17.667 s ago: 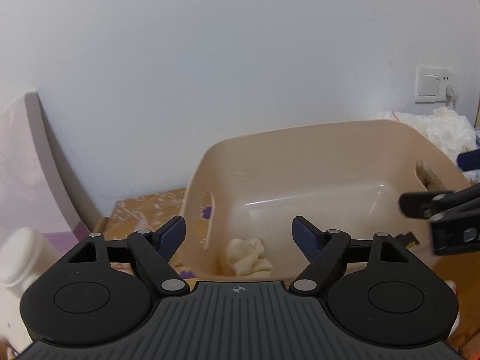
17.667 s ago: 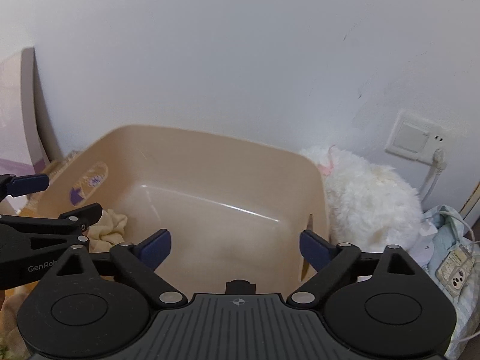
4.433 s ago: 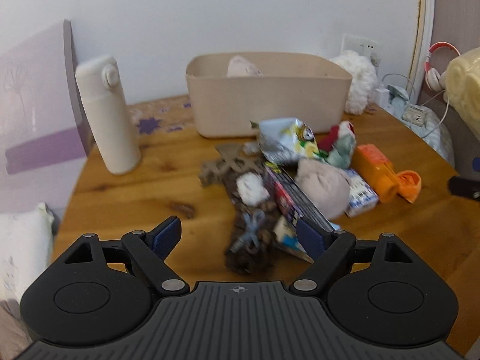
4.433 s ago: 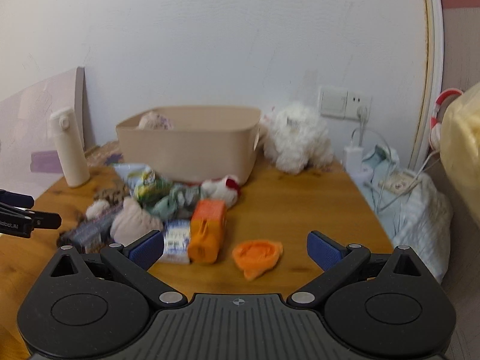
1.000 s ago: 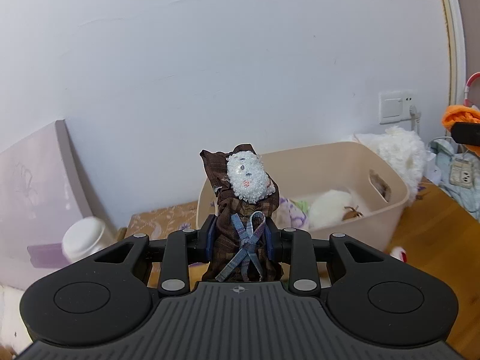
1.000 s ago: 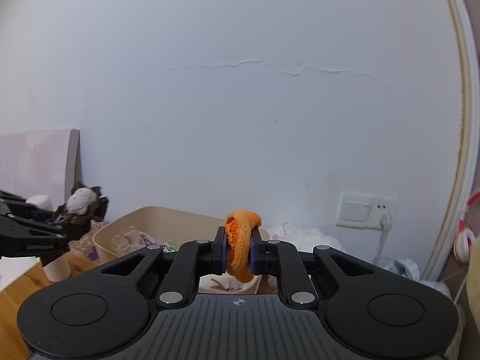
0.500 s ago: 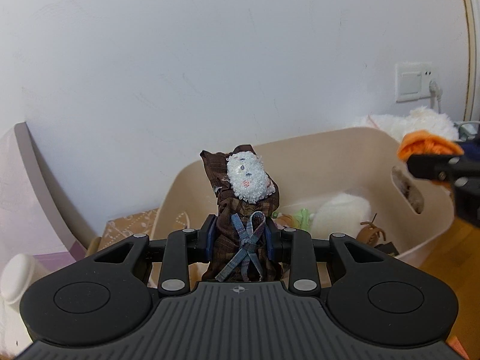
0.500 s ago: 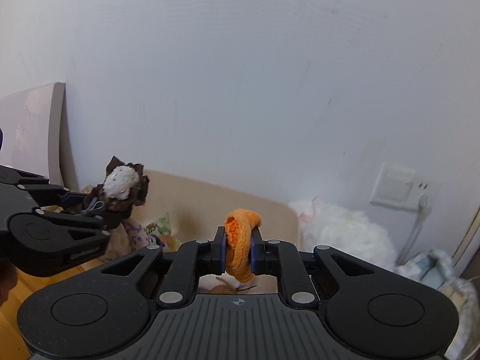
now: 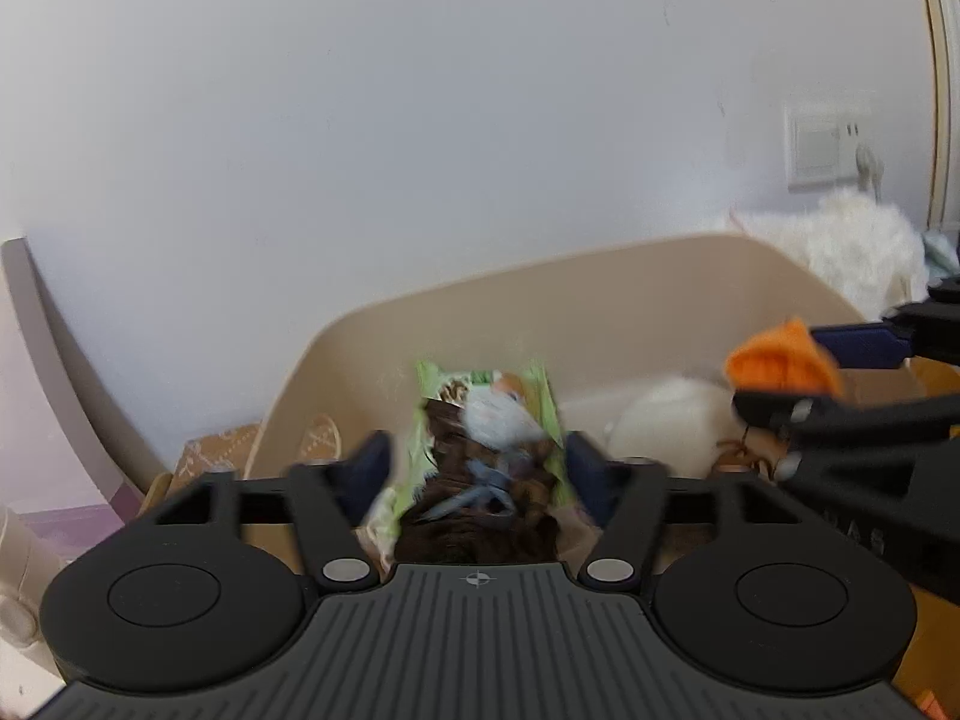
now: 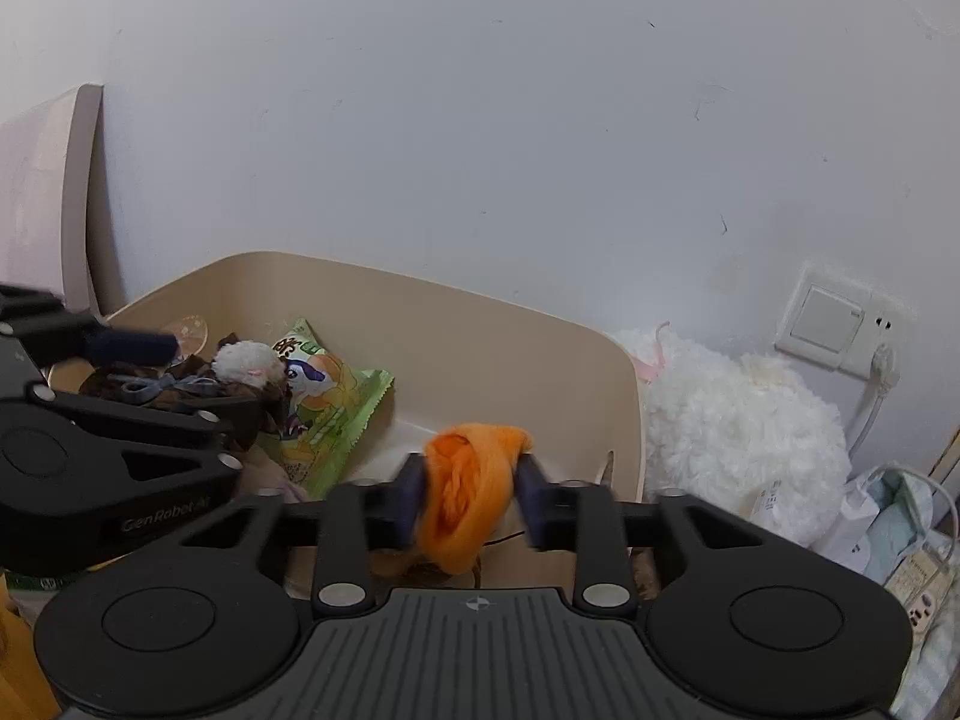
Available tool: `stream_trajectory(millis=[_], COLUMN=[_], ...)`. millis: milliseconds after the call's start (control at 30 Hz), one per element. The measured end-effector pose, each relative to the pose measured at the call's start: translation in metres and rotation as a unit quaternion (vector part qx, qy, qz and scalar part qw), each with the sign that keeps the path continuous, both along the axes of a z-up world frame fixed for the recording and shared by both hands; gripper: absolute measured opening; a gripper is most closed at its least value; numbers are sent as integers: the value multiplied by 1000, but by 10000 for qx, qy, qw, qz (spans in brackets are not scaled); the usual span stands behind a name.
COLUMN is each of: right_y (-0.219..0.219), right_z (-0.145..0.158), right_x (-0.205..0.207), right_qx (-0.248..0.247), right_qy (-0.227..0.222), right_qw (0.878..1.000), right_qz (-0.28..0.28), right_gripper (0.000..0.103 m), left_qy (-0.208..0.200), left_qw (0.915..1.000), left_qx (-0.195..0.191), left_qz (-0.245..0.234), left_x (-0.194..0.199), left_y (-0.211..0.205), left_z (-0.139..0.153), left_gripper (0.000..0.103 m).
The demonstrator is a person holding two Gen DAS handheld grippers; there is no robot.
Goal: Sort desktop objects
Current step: 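Open both grippers over the bin to drop the doll and scrunchie, then move both grippers back over the remaining items on the table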
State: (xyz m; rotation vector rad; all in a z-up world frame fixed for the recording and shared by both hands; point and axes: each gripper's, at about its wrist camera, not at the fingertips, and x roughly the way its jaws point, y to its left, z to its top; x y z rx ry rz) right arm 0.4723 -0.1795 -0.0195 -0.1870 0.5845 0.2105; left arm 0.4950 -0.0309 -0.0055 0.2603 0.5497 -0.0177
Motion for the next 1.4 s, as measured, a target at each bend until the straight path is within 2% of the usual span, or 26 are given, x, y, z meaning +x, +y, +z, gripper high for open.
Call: stream_trajectory(millis=[67, 200, 367, 433, 667, 900, 1000, 1167, 1267, 1400], right_y=[0, -5, -12, -15, -24, -44, -57, -78, -88, -92], right_z=[0, 5, 18, 23, 40, 45, 46, 43, 41, 42], right_x=[-1, -5, -16, -21, -52, -87, -99, -119, -133, -162], right_qx=[-16, 45, 164, 214, 286, 321, 384, 578, 698, 602], right_qy=[-34, -113, -327, -396, -628, -745, -734, -621, -517, -488], right_qw=[10000, 9999, 9993, 9989, 9975, 9964, 9959, 9952, 9947, 9955], right_qz=[16, -47, -118, -119, -141, -247, -350, -498, -549, -542], right_gripper=[63, 73, 97, 100, 103, 103, 103, 103, 103, 103], left_qy=[-121, -221, -357, -380, -375, -422, -390, -415, -267, -71], left_qw=[9999, 9997, 9991, 9990, 9984, 9980, 9977, 9981, 9985, 9983], left_qx=[-36, -88, -131, -128, -379, -385, -502, -422, -463, -563], left_qz=[39, 91, 189, 190, 182, 261, 254, 198, 147, 95], left_x=[-4, -10, -20, -22, -50, -88, -107, -139, -158, -183], left_y=[2, 4, 2, 3, 6, 15, 20, 19, 20, 21], left_z=[3, 10, 21, 24, 36, 46, 50, 52, 52, 47], left_gripper=[77, 81, 82, 82, 83, 83, 83, 85, 85, 86])
